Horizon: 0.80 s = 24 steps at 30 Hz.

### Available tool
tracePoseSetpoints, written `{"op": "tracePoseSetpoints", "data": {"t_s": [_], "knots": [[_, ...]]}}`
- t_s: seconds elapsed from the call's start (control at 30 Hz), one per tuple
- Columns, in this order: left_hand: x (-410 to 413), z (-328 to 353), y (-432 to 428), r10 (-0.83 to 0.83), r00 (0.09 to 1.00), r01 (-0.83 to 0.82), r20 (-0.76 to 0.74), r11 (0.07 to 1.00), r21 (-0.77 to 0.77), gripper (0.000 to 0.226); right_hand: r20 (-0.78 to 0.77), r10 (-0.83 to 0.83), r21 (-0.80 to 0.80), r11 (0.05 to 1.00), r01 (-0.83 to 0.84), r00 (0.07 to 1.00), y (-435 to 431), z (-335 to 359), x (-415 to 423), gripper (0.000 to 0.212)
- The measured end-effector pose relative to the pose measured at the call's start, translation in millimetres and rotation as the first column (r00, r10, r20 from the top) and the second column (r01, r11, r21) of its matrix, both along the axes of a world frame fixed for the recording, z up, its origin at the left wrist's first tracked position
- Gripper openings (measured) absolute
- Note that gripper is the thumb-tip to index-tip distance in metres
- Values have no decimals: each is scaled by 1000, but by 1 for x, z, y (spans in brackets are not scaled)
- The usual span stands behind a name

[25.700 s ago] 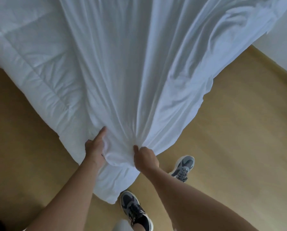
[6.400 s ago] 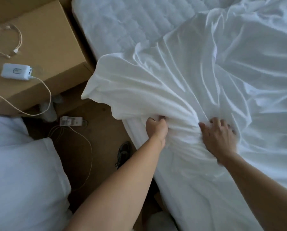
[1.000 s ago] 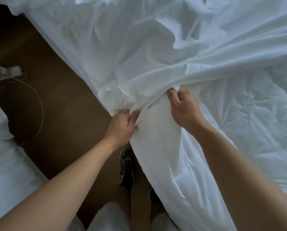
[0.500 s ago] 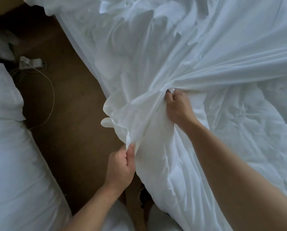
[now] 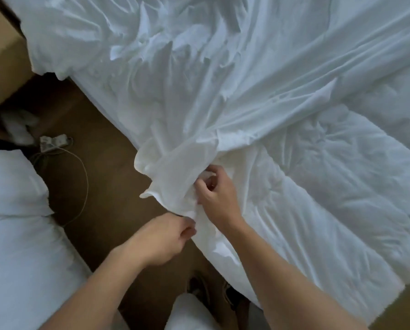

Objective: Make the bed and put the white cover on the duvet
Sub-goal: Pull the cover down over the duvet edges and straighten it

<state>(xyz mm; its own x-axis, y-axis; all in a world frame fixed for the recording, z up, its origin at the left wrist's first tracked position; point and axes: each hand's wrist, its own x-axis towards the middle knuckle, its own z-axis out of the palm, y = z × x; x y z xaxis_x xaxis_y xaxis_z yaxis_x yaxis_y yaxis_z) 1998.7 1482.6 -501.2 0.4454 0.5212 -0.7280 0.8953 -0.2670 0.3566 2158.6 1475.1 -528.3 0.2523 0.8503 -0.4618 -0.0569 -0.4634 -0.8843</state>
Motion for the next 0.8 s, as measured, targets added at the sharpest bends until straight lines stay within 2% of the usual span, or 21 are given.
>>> {"op": "tracePoseSetpoints", "data": {"t_s": [0.1, 0.17, 0.2, 0.27, 0.33, 0.37, 0.47, 0.53, 0.6, 0.67, 0.7, 0.8], "knots": [[15, 48, 55, -224, 972, 214, -71, 969, -122, 19, -289, -151, -55, 988, 141, 945, 11, -13, -11, 45], [29, 71, 86, -237, 966, 223, -99, 965, -134, 19, -392, -191, -117, 981, 157, 900, 25, -20, -19, 51], [34, 75, 99, -182, 980, 173, -84, 979, -106, 18, -427, -207, -143, 977, 160, 880, 31, -25, -24, 50], [43, 65, 122, 19, 1000, -19, 6, 999, 44, 15, -506, -284, -189, 958, 217, 814, 39, -34, -33, 48], [43, 41, 142, 246, 964, -264, 105, 939, 221, 16, -553, -366, -241, 930, 277, 748, 40, -41, -42, 51], [43, 29, 152, 348, 925, -378, 155, 890, 255, 18, -570, -386, -259, 922, 287, 725, 38, -40, -44, 50], [53, -1, 185, 589, 757, -639, 284, 757, 134, 29, -616, -409, -281, 912, 298, 673, 38, -37, -43, 35], [66, -8, 207, 640, 688, -700, 344, 709, 81, 49, -631, -419, -281, 908, 310, 653, 40, -37, -41, 36], [82, -10, 228, 705, 574, -768, 417, 640, -25, 48, -644, -418, -259, 907, 332, 640, 45, -35, -42, 42], [96, -15, 246, 786, 475, -801, 395, 572, -175, 46, -671, -426, -254, 901, 352, 607, 51, -31, -48, 30], [101, -18, 253, 813, 462, -798, 355, 556, -235, 52, -691, -409, -250, 909, 334, 596, 52, -28, -52, 26], [110, -39, 267, 814, 524, -766, 251, 579, -279, 70, -743, -401, -280, 913, 296, 536, 50, -22, -69, 41]]}}
